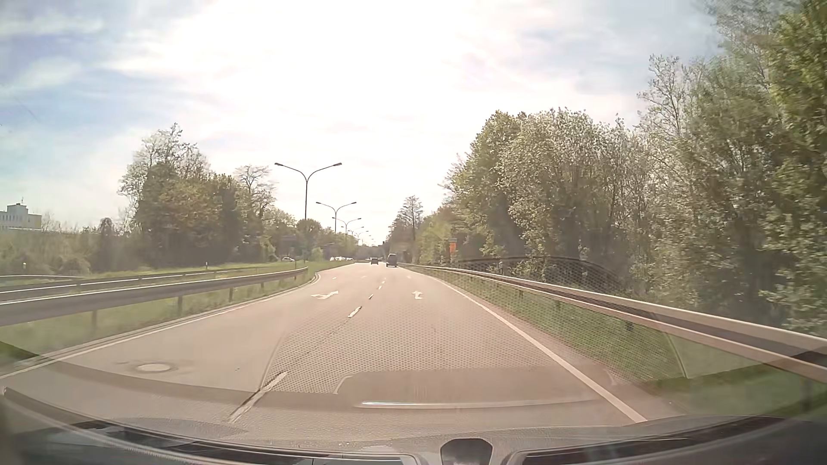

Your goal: Follow the waypoints while adhering to traffic rules and regulations

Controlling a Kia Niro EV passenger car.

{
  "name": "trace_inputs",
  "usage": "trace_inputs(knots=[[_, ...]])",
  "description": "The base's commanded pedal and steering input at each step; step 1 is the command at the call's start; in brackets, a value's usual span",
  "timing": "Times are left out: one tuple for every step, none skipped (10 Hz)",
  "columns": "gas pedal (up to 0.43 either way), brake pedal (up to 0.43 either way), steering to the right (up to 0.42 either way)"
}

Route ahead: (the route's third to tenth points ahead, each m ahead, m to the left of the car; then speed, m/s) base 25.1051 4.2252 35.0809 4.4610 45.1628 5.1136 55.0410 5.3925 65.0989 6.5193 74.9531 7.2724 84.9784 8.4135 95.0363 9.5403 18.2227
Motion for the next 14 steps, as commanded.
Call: trace_inputs(knots=[[0.110, 0.000, -0.007], [0.110, 0.000, -0.007], [0.110, 0.000, -0.007], [0.110, 0.000, -0.008], [0.110, 0.000, -0.008], [0.110, 0.000, -0.008], [0.110, 0.000, -0.009], [0.110, 0.000, -0.008], [0.110, 0.000, -0.008], [0.110, 0.000, -0.008], [0.110, 0.000, -0.008], [0.110, 0.000, -0.008], [0.110, 0.000, -0.008], [0.110, 0.000, -0.008]])
